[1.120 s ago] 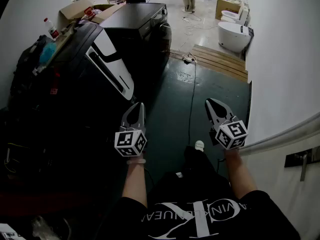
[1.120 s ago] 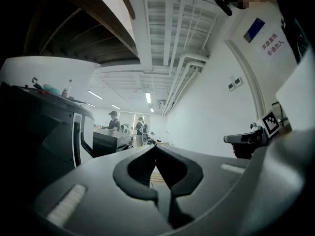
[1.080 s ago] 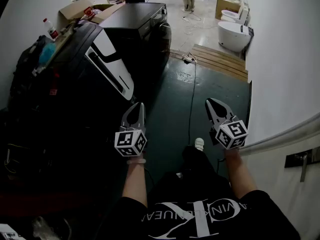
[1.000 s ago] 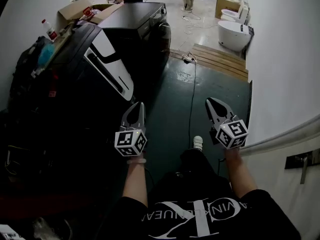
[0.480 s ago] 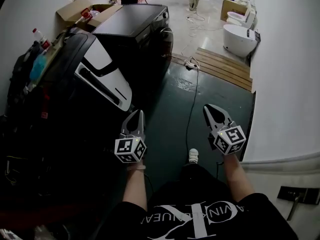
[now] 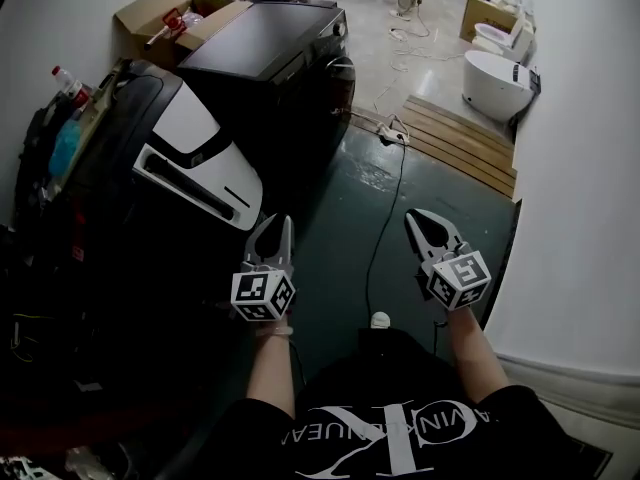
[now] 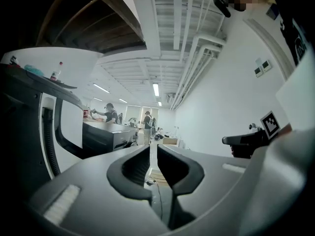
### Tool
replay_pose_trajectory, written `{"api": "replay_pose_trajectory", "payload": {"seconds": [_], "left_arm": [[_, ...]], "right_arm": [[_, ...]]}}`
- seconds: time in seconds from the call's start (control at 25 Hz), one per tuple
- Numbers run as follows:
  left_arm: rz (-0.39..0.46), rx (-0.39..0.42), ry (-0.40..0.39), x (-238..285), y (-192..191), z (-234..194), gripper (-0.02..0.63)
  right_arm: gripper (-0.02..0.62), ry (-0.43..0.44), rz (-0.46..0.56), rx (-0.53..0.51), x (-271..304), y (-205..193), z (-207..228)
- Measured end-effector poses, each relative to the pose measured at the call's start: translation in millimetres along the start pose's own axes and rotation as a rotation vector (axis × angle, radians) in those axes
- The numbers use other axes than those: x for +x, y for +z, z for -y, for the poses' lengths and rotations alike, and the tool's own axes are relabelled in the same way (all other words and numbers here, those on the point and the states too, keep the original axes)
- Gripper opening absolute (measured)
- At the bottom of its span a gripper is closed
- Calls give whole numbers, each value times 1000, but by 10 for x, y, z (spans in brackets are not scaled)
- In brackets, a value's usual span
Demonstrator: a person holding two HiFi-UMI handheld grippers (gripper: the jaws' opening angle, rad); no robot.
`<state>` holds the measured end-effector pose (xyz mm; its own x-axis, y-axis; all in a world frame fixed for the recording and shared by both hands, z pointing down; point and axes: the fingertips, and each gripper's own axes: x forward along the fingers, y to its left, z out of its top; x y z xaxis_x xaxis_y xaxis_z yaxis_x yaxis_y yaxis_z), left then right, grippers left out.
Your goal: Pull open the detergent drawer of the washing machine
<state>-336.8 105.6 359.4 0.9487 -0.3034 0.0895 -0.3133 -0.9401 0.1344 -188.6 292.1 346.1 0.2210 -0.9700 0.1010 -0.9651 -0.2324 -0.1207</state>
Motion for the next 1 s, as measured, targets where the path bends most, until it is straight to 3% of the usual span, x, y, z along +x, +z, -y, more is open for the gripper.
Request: {"api": "replay_pose_trajectory", "payload": {"seconds": [0.12,0.68,1.0], "left_arm": [[-15,-6,23,263,-29,18,81],[-37,-6,74,1014,-51,187,101],[-33,10,0,1508,-53,261,101]], "right_arm": [[18,7,-14,7,124,81,227],[20,51,-14,19,338,45,1085],[18,-8,8,19,439,44,1437]]}}
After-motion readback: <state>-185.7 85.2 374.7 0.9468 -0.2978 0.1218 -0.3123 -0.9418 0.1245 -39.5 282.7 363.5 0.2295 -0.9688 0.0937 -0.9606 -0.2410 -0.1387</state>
